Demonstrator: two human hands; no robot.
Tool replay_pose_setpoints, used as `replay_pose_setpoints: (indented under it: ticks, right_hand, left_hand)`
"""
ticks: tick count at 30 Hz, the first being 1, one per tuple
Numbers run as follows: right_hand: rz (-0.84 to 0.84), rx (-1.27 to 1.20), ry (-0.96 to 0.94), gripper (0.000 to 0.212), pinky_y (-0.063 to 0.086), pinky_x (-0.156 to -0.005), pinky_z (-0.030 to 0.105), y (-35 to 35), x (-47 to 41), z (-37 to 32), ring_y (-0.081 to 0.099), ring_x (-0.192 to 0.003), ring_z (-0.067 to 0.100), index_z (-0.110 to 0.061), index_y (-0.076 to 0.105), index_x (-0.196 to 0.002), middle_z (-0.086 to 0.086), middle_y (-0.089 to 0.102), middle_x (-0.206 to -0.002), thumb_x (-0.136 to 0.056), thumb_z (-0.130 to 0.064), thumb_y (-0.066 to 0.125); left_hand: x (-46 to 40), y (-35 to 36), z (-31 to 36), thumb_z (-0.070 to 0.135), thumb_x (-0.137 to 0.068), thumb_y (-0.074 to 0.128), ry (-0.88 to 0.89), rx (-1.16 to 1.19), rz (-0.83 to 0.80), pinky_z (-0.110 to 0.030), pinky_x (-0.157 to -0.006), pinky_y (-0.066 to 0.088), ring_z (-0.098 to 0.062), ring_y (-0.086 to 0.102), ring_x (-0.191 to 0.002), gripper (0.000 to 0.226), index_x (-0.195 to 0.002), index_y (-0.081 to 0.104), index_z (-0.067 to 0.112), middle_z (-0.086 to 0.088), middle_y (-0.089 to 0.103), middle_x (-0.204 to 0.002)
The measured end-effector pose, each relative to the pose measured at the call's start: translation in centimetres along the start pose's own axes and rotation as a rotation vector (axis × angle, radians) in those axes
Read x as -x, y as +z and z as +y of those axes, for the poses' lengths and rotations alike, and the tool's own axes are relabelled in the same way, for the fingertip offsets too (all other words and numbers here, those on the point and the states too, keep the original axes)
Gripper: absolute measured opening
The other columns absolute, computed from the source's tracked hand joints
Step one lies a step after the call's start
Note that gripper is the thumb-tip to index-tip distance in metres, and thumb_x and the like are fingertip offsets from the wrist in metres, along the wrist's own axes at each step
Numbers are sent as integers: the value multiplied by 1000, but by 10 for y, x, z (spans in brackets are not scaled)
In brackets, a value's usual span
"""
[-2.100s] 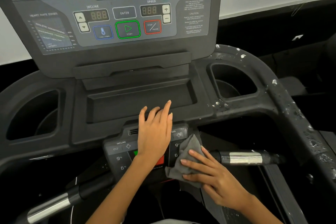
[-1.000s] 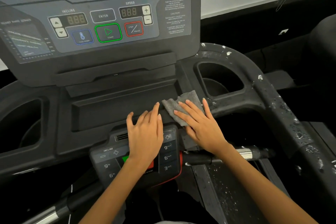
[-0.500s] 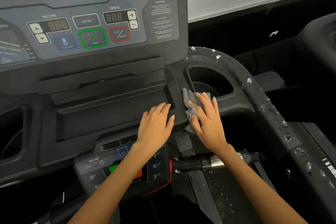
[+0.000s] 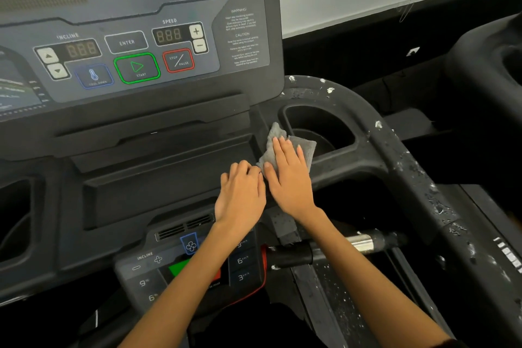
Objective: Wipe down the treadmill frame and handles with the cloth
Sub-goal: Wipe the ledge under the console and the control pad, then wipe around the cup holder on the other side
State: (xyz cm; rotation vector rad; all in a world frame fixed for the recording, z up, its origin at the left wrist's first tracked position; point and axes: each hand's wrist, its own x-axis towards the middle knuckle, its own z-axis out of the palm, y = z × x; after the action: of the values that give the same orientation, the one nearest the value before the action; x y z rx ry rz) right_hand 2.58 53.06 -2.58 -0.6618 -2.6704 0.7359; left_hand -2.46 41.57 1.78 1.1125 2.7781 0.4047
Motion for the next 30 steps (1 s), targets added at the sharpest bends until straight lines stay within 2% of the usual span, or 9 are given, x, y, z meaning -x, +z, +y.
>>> replay_pose_setpoints:
  ticks: [9, 12, 16, 18, 20, 22, 24, 27, 30]
  right_hand:
    - [-11, -62, -133, 51, 9, -123, 31, -22, 33, 28, 22, -147, 7, -12, 37, -149, 1, 38, -154, -103, -33, 29]
    - [2, -46, -163, 46, 17, -122, 38, -31, 38, 43, 32, -143, 10, -10, 45, -144, 2, 48, -147, -102, -29, 36]
    - [60, 19, -220, 36, 31, -114, 50, -39, 40, 62, 49, -130, 18, -9, 60, -125, 5, 59, -131, -93, -23, 48]
    - [76, -18, -199, 35, 26, -117, 49, -37, 37, 57, 46, -133, 17, -10, 60, -125, 4, 59, -131, -95, -21, 46]
    - [71, -80, -148, 37, 11, -123, 41, -31, 30, 43, 36, -141, 12, -11, 55, -133, 2, 56, -138, -100, -21, 41]
    - [64, -126, -73, 42, -4, -123, 32, -25, 19, 29, 25, -144, 8, -10, 48, -140, 2, 51, -144, -101, -22, 39]
    - [63, -121, -7, 47, -12, -119, 25, -18, 8, 15, 22, -145, 9, -8, 43, -143, 5, 47, -148, -99, -24, 36]
    - [87, -80, 51, 53, -10, -120, 28, -5, 6, 3, 23, -147, 16, -8, 39, -147, 7, 42, -151, -98, -28, 33]
    - [125, -109, 15, 49, 1, -122, 30, -3, 22, 8, 27, -144, 11, -12, 42, -145, 6, 45, -148, -101, -31, 34]
  left_hand:
    - [3, 0, -1, 28, -101, 31, 43, -30, 15, -36, -89, 41, -19, 49, -104, 36, -119, 59, 14, -2, 56, -111]
    - [4, -1, -3, 28, -100, 33, 57, -38, 22, -37, -88, 42, -21, 51, -103, 36, -118, 60, 13, -4, 57, -110]
    - [5, -1, -2, 29, -101, 30, 67, -63, 15, -36, -88, 41, -21, 50, -105, 37, -119, 59, 14, -4, 57, -112]
    - [5, -1, -1, 29, -101, 29, 70, -75, 11, -37, -88, 41, -21, 50, -105, 38, -118, 58, 14, -5, 57, -112]
    - [5, -1, 0, 29, -101, 29, 74, -86, 15, -37, -87, 42, -22, 51, -104, 38, -117, 59, 13, -6, 57, -112]
    - [5, -2, 1, 28, -100, 30, 76, -92, 19, -38, -86, 41, -23, 51, -104, 37, -116, 59, 12, -6, 57, -112]
    - [5, -2, 1, 28, -100, 29, 79, -100, 16, -38, -87, 41, -23, 51, -104, 37, -116, 58, 12, -6, 57, -112]
    - [5, -3, 0, 28, -100, 27, 81, -106, 10, -38, -88, 41, -23, 51, -105, 37, -115, 57, 12, -7, 56, -113]
    - [6, -3, 0, 28, -100, 27, 78, -101, 5, -38, -89, 41, -23, 50, -106, 37, -117, 57, 12, -7, 56, -114]
